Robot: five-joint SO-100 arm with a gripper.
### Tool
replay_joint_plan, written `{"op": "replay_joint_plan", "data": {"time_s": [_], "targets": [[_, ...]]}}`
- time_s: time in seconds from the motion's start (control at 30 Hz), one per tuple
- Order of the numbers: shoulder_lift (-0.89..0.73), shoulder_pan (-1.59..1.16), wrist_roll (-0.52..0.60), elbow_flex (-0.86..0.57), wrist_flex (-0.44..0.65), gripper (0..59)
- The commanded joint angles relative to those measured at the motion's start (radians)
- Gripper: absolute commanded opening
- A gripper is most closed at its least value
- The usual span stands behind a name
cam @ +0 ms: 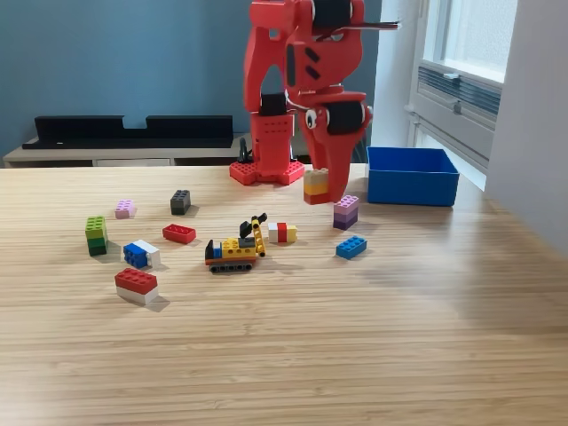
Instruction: Grasp a lego block and put it in the bin.
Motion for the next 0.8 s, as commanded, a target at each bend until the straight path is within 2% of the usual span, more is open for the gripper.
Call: {"op": "replay_joint_plan", "data": {"time_s": [0.03, 0.13, 0.37, 0.6, 0.8], "targets": [[0.232, -0.186, 0.052, 0.114, 0.006, 0.0], [0.282, -0.311, 0.114, 0.149, 0.011, 0.0], [0.307, -0.569, 0.229, 0.129, 0.031, 0.0], [0.304, -0.798, 0.291, 0.106, 0.037, 0.0], [0.304, -0.922, 0.308, 0.149, 0.038, 0.0]]}}
